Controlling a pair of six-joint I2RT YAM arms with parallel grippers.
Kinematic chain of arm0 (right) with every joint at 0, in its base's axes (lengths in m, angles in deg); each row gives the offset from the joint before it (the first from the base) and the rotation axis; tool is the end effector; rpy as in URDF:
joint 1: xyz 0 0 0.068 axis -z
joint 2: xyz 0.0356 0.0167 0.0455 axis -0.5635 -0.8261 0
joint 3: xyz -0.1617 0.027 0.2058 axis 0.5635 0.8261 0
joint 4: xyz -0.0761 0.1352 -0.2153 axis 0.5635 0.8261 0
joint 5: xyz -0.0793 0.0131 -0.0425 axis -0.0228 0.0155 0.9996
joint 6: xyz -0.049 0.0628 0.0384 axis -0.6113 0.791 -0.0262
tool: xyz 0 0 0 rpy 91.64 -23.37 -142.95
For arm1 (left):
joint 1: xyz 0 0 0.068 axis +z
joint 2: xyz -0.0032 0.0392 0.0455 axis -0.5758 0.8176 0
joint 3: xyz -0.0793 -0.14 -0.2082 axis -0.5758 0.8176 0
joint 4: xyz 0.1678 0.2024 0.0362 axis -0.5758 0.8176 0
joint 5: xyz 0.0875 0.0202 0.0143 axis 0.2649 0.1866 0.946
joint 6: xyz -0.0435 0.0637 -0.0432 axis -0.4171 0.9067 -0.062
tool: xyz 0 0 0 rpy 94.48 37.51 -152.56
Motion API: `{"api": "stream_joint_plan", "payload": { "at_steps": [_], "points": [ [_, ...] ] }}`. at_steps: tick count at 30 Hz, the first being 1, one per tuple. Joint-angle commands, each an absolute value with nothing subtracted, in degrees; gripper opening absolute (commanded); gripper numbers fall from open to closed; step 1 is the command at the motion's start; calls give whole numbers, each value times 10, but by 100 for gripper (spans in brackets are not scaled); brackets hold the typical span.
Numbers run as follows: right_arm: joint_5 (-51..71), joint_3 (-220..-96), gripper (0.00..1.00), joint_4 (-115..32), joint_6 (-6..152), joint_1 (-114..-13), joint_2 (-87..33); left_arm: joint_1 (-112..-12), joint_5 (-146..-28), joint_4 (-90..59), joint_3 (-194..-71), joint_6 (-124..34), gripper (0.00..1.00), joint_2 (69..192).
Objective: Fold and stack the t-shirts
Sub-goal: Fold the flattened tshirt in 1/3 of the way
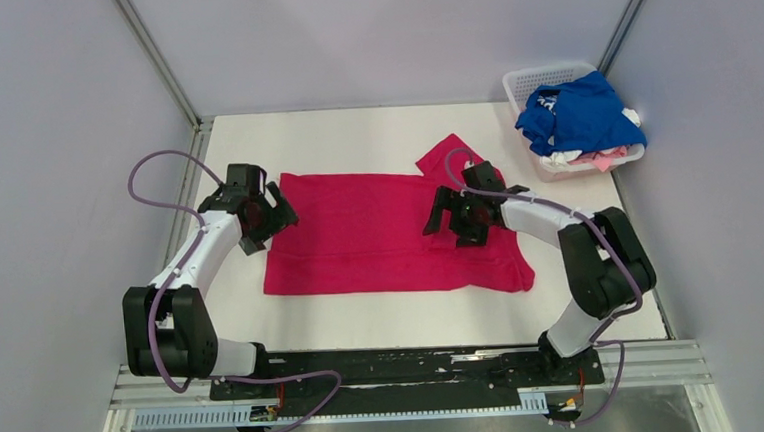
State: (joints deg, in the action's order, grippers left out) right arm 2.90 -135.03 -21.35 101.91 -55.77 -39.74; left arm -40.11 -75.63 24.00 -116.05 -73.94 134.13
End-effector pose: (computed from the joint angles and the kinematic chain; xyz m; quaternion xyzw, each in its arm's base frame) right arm 0.3045 0.1417 0.1161 0.0879 0.9579 0.2276 0.1511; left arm 0.2975 -0.0211 0.1852 -0.2993 0.9203 -0.0699 0.2420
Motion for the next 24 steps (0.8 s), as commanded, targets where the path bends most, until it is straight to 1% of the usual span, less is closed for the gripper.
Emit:
{"api": "stream_joint_plan", "payload": {
  "at_steps": [1, 9, 14, 17, 20, 24],
  "points": [
    [35, -1392, 100, -259, 1025, -584, -422, -401, -751, 234, -1163, -733, 100, 1343],
    [74, -1479, 100, -267, 1022, -619, -484, -401, -767, 229, -1161, -733, 100, 1347],
    [107, -1562, 100, -253, 1010, -637, -524, -401, -766, 236, -1166, -734, 100, 1347],
    [87, -1592, 100, -254, 1006, -642, -538, -401, -760, 242, -1168, -734, 100, 1344],
    [78, -1605, 100, -254, 1002, -645, -543, -401, -758, 243, -1172, -735, 100, 1342],
    [116, -1586, 100, -241, 995, -645, -509, -401, -760, 245, -1180, -733, 100, 1346]
  ]
}}
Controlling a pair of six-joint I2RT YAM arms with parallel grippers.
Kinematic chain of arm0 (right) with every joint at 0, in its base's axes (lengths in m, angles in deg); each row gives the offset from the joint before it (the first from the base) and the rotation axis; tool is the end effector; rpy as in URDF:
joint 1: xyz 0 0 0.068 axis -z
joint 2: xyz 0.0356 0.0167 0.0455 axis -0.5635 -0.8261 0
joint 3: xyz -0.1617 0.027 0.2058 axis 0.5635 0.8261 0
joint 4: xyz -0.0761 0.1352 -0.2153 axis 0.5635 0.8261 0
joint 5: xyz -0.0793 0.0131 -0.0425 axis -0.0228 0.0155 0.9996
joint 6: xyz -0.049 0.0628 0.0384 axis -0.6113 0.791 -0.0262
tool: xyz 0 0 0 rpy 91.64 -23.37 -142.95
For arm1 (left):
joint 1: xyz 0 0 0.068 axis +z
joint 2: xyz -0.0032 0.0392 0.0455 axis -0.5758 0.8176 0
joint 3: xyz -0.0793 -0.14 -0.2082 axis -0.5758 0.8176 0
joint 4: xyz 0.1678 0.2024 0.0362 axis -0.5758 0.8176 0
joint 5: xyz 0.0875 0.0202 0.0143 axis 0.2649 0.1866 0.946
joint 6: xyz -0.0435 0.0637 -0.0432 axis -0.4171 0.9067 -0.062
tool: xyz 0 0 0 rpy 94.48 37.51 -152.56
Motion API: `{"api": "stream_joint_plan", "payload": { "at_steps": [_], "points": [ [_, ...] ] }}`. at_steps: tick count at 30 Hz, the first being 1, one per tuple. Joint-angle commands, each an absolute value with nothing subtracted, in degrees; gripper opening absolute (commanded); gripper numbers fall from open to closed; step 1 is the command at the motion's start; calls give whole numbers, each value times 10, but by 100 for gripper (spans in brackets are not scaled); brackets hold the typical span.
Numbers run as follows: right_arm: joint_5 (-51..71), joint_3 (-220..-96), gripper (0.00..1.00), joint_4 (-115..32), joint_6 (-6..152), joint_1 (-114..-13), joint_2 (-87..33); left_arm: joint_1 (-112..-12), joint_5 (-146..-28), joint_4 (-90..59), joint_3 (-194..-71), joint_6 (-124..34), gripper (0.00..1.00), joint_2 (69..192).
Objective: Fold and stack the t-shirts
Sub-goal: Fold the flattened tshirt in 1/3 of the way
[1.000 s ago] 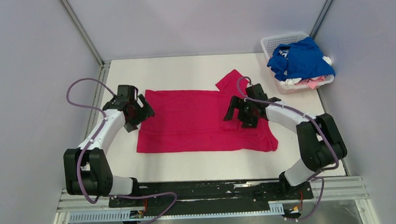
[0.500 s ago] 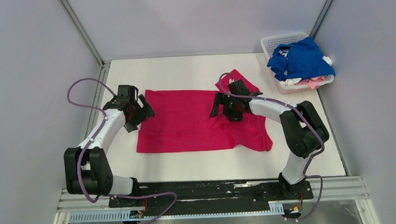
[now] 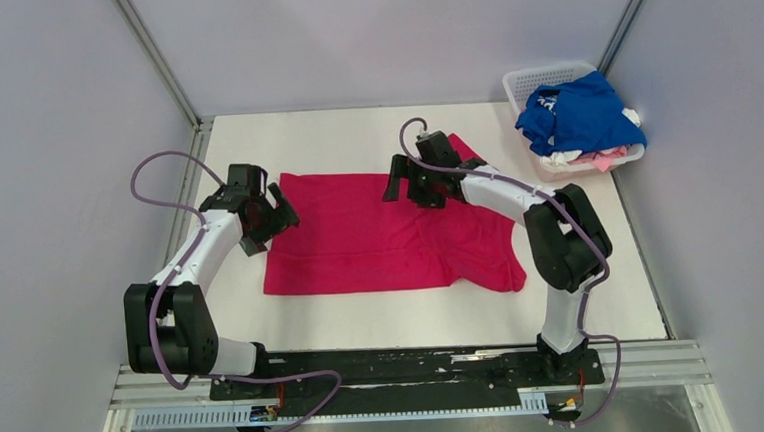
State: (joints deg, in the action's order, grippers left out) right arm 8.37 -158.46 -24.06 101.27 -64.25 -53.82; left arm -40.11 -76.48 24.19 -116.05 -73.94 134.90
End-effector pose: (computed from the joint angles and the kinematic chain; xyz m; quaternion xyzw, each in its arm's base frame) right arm 0.3744 0.2309 0.1593 0.0135 0.9359 0.2509 0.2468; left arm 0.2979 -0.0223 0.1811 -0.2980 0.9231 -0.0734 0.2319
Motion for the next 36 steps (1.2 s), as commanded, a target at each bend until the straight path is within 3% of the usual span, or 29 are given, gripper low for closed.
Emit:
{"api": "stream_joint_plan", "payload": {
  "at_steps": [1, 10, 14, 24, 36],
  "points": [
    [129, -1574, 100, -233, 993, -644, -493, -401, -765, 243, -1180, -732, 100, 1346],
    [178, -1343, 100, -129, 1046, -616, -261, -420, -854, 179, -1141, -731, 100, 1364],
    [163, -1258, 100, -141, 1081, -564, -215, -440, -871, 138, -1109, -738, 100, 1388],
    [180, -1150, 100, -117, 1107, -475, -185, -442, -858, 130, -1070, -756, 100, 1458],
    [253, -1119, 100, -62, 1100, -434, -95, -459, -877, 175, -1012, -760, 100, 1373]
  ]
}}
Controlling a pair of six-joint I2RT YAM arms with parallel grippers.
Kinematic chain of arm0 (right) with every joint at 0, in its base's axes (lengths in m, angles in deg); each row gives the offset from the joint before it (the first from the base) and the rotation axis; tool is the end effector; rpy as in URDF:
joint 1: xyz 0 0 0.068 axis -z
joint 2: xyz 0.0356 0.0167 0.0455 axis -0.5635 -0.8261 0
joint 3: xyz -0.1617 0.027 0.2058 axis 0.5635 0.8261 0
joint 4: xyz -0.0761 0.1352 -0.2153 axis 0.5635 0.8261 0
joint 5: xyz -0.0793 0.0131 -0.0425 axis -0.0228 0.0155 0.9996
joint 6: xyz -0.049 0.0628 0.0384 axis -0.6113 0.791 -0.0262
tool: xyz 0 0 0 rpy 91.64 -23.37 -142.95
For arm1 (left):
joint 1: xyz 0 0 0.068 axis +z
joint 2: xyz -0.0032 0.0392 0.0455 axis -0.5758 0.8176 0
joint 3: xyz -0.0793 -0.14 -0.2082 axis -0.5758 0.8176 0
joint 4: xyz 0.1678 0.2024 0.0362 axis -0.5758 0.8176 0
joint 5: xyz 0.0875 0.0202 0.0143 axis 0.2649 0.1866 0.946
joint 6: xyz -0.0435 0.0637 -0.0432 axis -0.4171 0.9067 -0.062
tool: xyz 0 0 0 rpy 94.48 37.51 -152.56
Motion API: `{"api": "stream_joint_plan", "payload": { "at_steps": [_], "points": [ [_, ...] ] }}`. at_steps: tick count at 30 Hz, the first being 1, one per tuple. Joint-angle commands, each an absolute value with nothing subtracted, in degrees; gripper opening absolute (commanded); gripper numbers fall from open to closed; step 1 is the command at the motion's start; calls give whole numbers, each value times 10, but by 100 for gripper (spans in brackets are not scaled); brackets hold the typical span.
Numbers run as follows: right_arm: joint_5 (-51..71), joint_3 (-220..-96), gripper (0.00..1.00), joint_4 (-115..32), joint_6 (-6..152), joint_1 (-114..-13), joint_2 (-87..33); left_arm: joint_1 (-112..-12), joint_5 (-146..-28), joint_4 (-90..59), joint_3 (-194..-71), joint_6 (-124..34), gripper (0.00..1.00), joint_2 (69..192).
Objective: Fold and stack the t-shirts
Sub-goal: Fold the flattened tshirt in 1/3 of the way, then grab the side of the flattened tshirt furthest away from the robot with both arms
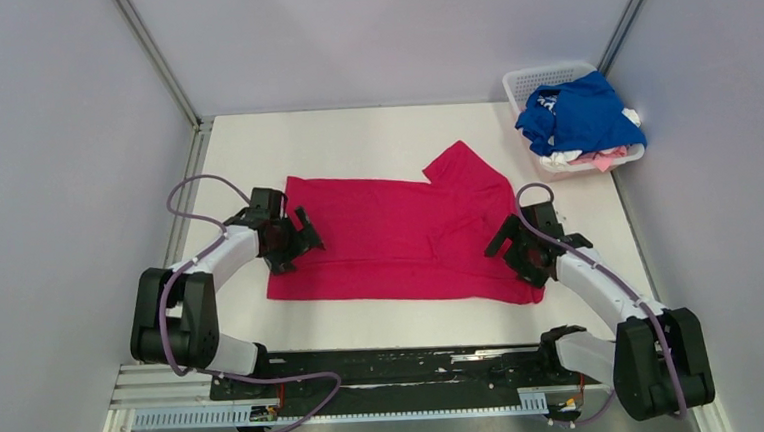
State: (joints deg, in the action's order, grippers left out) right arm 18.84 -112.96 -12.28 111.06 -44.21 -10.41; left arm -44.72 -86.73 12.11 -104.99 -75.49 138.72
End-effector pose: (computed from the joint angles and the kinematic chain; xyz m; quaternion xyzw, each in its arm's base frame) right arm 0.2160 0.0365 0.1171 0.2945 0.9279 0.0988 0.2060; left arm 0.2821 -0.0582 0.1177 -0.2550 0.9397 -0.1538 0.1681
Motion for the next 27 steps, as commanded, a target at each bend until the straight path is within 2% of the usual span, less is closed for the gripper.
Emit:
{"api": "stream_joint_plan", "payload": {
  "at_steps": [1, 8, 15, 21, 27],
  "points": [
    [256, -1122, 100, -62, 1097, -433, -94, -463, -878, 174, -1011, -761, 100, 1367],
    [241, -1162, 100, -77, 1050, -432, -78, -470, -889, 176, -1048, -761, 100, 1343],
    [148, -1243, 100, -147, 975, -433, -51, -468, -788, 227, -1175, -744, 100, 1362],
    [123, -1282, 100, -247, 952, -433, -87, -429, -767, 224, -1316, -723, 100, 1492],
    [116, -1325, 100, -258, 938, -433, -167, -402, -714, 270, -1508, -688, 100, 1661]
  ]
}}
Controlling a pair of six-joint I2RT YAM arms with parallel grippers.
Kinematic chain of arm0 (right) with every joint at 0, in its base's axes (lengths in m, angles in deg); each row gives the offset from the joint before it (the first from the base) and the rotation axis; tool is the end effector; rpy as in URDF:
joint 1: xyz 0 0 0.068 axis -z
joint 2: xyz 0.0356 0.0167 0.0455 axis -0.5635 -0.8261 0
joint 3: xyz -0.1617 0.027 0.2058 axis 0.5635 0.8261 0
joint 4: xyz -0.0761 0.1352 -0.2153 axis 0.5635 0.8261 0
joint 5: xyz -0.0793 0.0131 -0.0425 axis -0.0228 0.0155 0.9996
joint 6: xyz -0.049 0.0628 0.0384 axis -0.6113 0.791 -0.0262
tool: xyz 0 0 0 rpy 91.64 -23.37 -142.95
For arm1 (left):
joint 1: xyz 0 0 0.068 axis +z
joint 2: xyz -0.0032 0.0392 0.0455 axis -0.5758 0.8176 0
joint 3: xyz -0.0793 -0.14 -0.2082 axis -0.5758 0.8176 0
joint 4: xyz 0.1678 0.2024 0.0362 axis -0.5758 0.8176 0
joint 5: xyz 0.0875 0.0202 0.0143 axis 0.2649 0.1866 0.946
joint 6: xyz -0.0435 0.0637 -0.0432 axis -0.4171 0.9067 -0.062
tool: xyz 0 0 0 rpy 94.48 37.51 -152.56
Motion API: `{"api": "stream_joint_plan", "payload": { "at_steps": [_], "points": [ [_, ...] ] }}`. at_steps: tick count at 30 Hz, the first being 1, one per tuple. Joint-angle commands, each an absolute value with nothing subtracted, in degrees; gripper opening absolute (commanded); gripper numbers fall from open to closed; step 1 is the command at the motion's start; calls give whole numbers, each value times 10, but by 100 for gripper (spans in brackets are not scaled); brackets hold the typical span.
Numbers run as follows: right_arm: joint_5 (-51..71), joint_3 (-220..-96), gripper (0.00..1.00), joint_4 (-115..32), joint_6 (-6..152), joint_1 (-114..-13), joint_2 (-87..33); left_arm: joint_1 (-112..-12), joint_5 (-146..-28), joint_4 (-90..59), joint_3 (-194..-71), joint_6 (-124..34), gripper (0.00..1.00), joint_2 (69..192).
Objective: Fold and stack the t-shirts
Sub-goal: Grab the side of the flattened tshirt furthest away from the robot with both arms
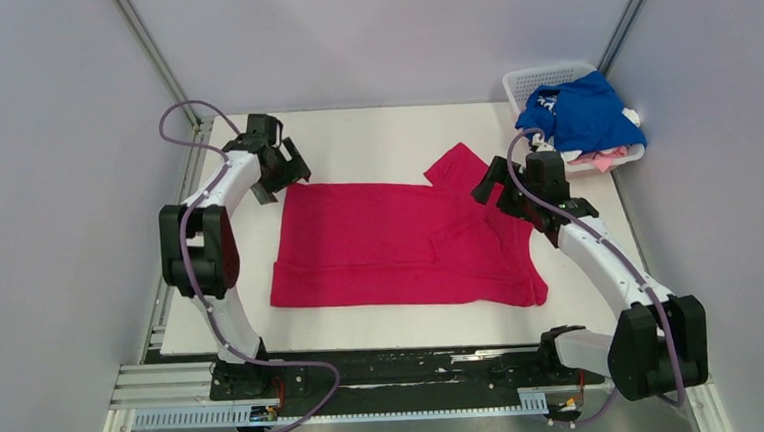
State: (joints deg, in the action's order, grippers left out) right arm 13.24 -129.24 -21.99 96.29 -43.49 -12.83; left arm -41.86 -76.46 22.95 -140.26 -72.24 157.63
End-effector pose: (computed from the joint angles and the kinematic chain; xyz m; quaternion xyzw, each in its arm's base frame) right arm 0.2872 0.0530 0.2204 0.1475 0.8937 0.1775 0.3848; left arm 0.4038 -0.0439 0.1891 -0.2690 0.9257 -0.0823 0.2530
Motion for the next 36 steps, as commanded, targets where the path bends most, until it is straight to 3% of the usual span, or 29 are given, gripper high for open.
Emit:
{"api": "stream_joint_plan", "payload": {
  "at_steps": [1, 6, 13, 27, 32, 36],
  "points": [
    [115, -1327, 100, -258, 935, -433, -175, -400, -703, 273, -1527, -681, 100, 1678],
    [122, -1332, 100, -260, 930, -433, -207, -393, -685, 284, -1648, -663, 94, 1786],
    [127, -1336, 100, -260, 923, -433, -223, -393, -697, 291, -1723, -636, 80, 1870],
    [143, -1321, 100, -259, 930, -433, -220, -405, -739, 261, -1612, -631, 48, 1828],
    [144, -1315, 100, -259, 930, -433, -216, -415, -730, 259, -1599, -626, 46, 1820],
    [149, -1311, 100, -259, 928, -433, -215, -420, -730, 266, -1608, -626, 37, 1827]
  ]
}}
